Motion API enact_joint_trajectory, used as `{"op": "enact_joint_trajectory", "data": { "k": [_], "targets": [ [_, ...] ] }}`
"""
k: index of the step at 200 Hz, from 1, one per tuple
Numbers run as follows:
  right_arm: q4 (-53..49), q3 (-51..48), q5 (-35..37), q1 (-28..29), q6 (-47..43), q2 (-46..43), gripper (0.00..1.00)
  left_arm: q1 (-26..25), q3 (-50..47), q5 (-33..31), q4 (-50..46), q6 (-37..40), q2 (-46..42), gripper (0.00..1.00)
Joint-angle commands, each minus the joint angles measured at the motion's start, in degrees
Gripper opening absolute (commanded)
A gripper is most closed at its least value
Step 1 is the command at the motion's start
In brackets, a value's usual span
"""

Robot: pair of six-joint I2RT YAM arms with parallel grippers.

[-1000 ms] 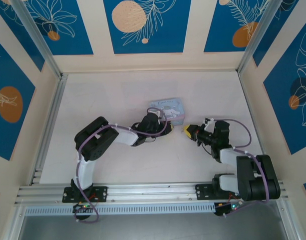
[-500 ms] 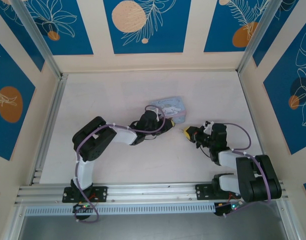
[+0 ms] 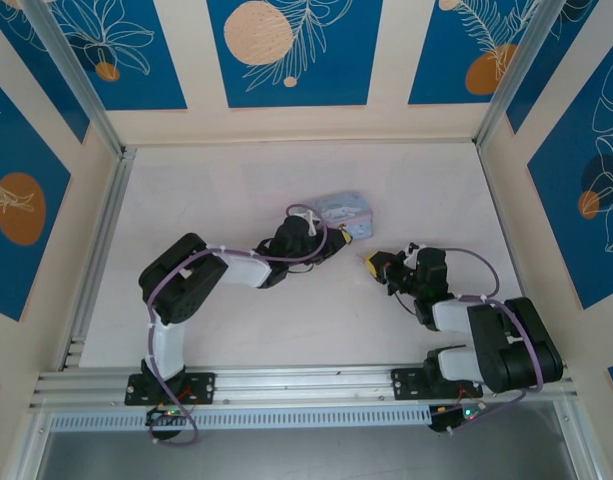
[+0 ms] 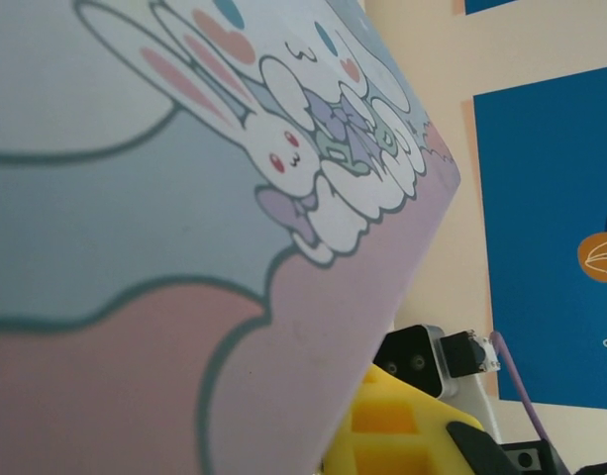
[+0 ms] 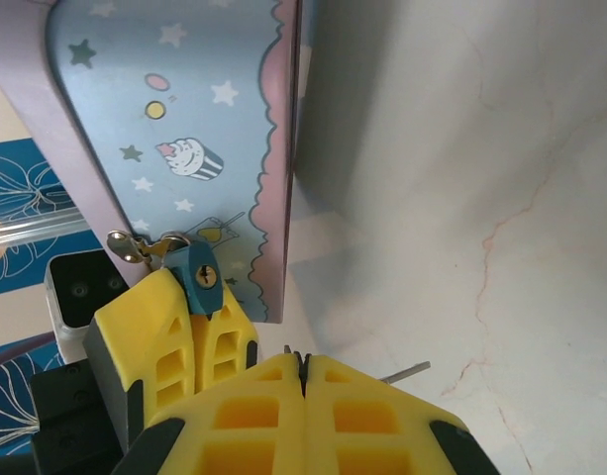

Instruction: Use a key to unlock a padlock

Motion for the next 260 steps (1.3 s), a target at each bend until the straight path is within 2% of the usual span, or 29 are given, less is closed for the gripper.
{"op": "enact_joint_trajectory", "data": {
  "k": [1,57,80,151,260],
  "targets": [
    [5.4,0.4,0.2,0.3,0.3,1.8,0.00,1.1,0.1,3.2,5.5,-1.9,-1.2,0.00],
    [7.3,1.1,-3.4,-0.1,-0.4,3.0,0.00,2.5,1.8,11.3,9.9,-6.7,2.2,0.00],
    [6.8,1.0,-4.5,-0.6,-0.5,2.3,0.00,2.7,2.0,12.7,9.9,-8.1,3.1,0.00],
    [2.3,0.5,-3.2,-2.9,0.9,-2.8,0.00,2.9,2.9,13.6,7.3,-7.0,2.6,0.00],
    [2.7,3.4,-0.6,-2.1,4.3,-1.5,0.00,3.0,3.4,12.9,7.6,-8.1,3.3,0.00]
  ]
}}
